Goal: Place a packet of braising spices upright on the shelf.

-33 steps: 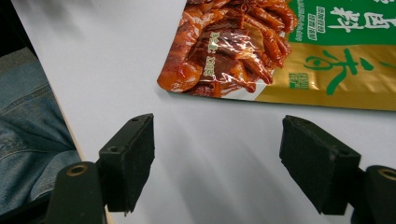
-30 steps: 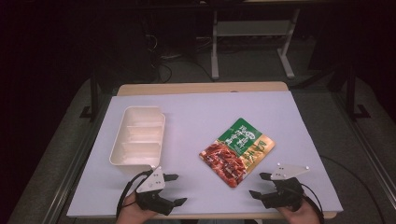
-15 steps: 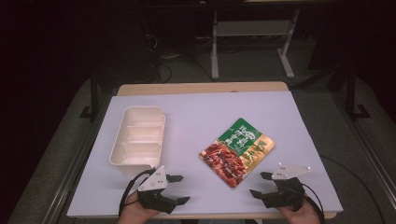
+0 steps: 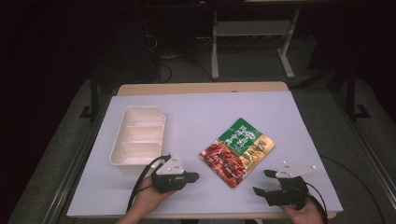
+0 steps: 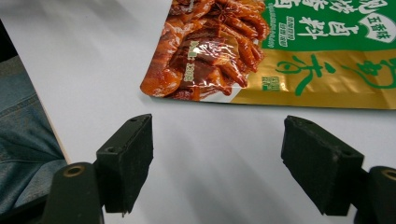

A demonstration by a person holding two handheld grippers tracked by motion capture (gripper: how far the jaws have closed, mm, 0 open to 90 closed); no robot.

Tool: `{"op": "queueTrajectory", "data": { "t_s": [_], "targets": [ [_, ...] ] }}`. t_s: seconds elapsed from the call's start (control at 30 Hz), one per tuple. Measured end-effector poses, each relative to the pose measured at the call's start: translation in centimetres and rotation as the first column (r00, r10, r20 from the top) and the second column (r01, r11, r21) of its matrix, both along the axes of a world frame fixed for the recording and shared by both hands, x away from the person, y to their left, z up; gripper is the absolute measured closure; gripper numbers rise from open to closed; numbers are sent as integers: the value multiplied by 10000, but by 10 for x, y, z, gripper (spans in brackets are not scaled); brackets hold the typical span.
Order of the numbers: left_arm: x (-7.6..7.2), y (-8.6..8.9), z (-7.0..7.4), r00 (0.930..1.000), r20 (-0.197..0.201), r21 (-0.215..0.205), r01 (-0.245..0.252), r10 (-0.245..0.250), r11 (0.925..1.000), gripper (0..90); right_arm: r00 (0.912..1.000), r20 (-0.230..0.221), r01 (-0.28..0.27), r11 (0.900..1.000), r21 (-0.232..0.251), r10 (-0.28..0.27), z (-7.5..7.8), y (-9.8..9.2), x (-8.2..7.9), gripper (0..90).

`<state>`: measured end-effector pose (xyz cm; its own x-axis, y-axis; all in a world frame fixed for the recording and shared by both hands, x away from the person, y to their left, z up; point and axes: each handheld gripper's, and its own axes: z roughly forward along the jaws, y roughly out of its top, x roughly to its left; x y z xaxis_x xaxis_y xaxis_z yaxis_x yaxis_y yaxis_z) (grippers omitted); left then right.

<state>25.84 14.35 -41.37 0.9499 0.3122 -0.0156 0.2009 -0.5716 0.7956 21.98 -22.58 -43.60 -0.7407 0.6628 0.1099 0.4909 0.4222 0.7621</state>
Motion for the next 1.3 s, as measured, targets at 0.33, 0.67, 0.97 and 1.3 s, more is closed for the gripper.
{"op": "queueTrajectory", "data": {
  "t_s": [0.33,0.67,0.97,1.3],
  "targets": [
    [37,-34,3,9999,64,468,-144,141,9988,900,9982,263,540,9981,-308,-532,2,-2,2,249],
    [68,-58,-10,9976,-344,1024,-558,596,9932,900,9916,231,1282,9903,-544,-1271,2,-9,12,257],
    [76,-68,-26,9883,-1079,1561,-902,1077,9836,900,9882,153,1533,9866,-558,-1526,1,-14,17,257],
    [76,-70,-28,9819,-1368,1872,-1040,1308,9768,900,9840,107,1780,9832,-403,-1777,0,-18,19,235]
  ]
}}
